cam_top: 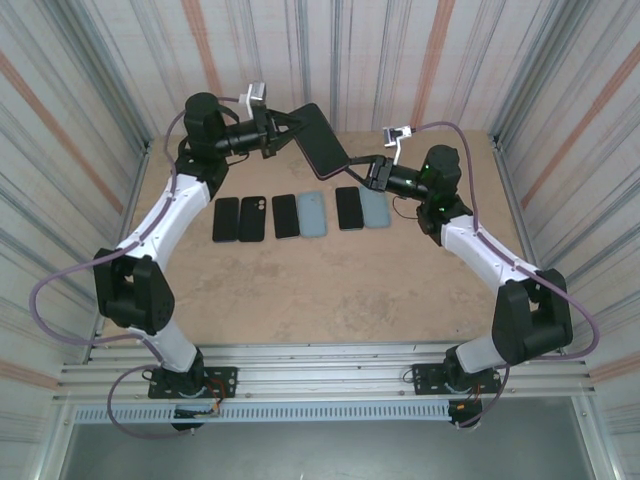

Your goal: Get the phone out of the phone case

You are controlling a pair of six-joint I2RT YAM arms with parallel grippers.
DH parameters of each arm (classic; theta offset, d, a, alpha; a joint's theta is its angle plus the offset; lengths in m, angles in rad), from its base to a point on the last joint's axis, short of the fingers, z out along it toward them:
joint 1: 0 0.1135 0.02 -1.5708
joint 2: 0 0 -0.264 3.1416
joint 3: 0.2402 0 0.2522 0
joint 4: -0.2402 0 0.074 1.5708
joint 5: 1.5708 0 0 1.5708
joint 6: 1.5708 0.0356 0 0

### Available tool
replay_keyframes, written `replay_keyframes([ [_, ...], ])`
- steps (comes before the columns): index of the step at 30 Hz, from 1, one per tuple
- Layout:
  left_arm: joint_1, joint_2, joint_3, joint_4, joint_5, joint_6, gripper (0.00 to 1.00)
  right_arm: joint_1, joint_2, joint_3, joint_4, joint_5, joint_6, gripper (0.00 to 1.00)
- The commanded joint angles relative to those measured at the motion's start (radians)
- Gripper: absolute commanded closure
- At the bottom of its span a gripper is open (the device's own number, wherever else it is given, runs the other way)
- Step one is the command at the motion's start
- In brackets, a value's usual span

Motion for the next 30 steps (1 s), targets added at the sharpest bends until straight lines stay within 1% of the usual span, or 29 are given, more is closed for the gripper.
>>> replay_keyframes([
  [1,-0.018,0.016,0.017,0.059,-0.028,-0.019,1.0,0.024,0.016,0.031,0.081,0.007,0.075,0.59],
  [3,-0.022,0.034,0.014,0.077,-0.034,-0.033,1.0,0.027,0.026,0.024,0.138,0.02,0.126,0.61],
  [5,-0.027,0.05,0.001,0.103,-0.041,-0.056,1.0,0.029,0.041,0.022,0.192,0.027,0.203,0.66],
  [8,-0.03,0.072,-0.021,0.139,-0.053,-0.084,1.0,0.037,0.062,0.019,0.27,0.03,0.273,0.71],
  [10,-0.03,0.081,-0.033,0.158,-0.061,-0.095,1.0,0.042,0.071,0.02,0.294,0.028,0.294,0.75],
  [12,-0.03,0.088,-0.039,0.162,-0.067,-0.096,0.98,0.044,0.07,0.017,0.299,0.024,0.302,0.79],
  [16,-0.025,0.1,-0.047,0.155,-0.075,-0.091,0.9,0.043,0.067,0.006,0.304,0.022,0.315,0.88],
  [19,-0.023,0.111,-0.052,0.155,-0.082,-0.098,0.82,0.041,0.068,-0.002,0.311,0.029,0.329,0.94],
  [22,-0.019,0.116,-0.053,0.151,-0.087,-0.1,0.73,0.042,0.069,-0.019,0.33,0.048,0.351,0.96],
  [30,-0.008,0.104,-0.06,0.095,-0.104,-0.081,0.57,0.041,0.081,-0.055,0.371,0.096,0.408,0.99],
])
